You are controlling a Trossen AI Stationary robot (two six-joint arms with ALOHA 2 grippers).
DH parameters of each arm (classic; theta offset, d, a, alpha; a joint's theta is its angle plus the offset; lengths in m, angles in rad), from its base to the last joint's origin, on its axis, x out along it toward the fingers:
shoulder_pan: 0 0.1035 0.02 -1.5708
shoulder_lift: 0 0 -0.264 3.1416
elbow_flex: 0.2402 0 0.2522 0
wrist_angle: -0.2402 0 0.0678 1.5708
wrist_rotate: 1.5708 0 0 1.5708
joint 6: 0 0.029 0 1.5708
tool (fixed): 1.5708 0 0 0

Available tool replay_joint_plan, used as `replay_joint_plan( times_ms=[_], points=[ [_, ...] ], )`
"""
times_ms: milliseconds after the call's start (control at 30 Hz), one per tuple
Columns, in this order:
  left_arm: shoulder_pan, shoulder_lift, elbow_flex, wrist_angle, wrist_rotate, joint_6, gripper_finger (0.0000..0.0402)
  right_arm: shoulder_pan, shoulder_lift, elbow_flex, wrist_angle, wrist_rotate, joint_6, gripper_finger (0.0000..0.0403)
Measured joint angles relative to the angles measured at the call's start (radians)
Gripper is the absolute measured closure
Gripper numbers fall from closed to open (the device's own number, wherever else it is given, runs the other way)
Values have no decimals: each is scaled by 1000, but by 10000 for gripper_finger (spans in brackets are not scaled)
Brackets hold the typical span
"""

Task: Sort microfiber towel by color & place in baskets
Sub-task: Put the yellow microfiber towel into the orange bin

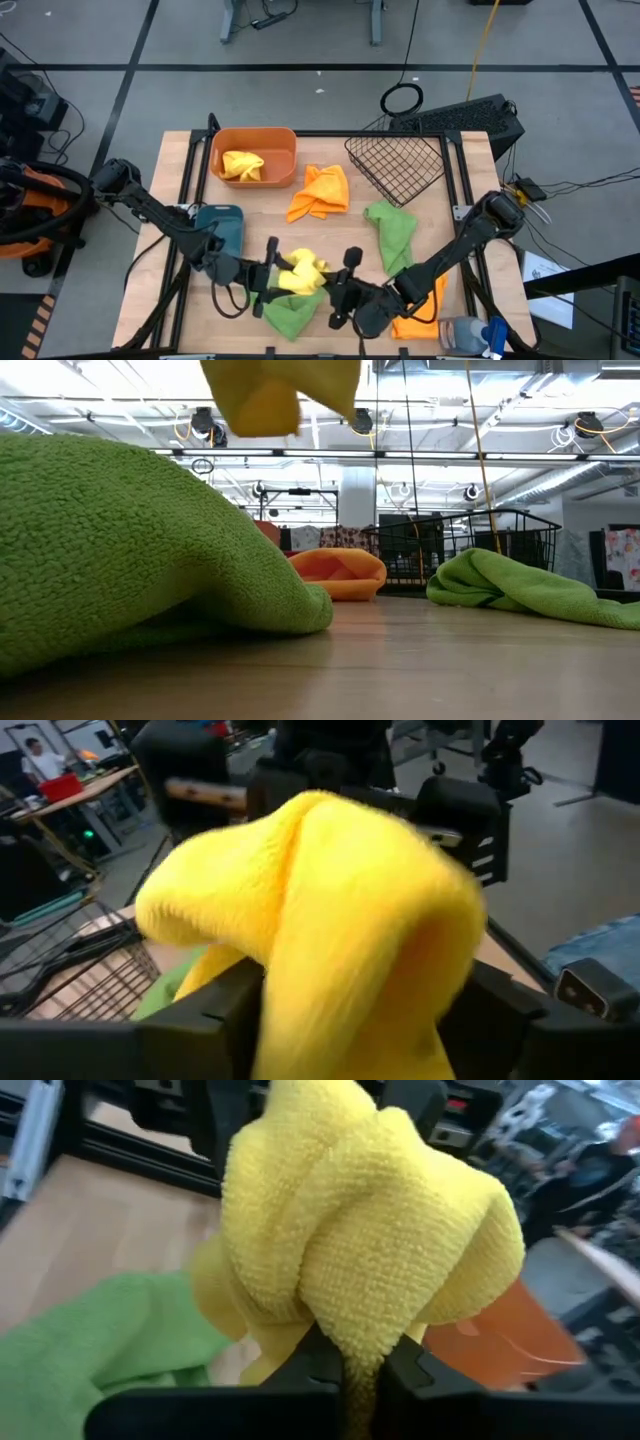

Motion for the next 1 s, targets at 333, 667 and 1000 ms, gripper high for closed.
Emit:
replay_joint_plan(
  times_ms=[333, 667, 1000],
  points=[
    [-62, -73, 0, -135, -158, -29, 128, 54, -36, 0, -30, 79, -16, 395],
    [-160, -124, 0, -37, -164, 14, 127, 46, -38, 0, -34, 78, 2, 395],
    [-139, -88, 0, 83, -159, 168, 127, 39, -38, 0, -35, 52, -13, 395]
  ],
)
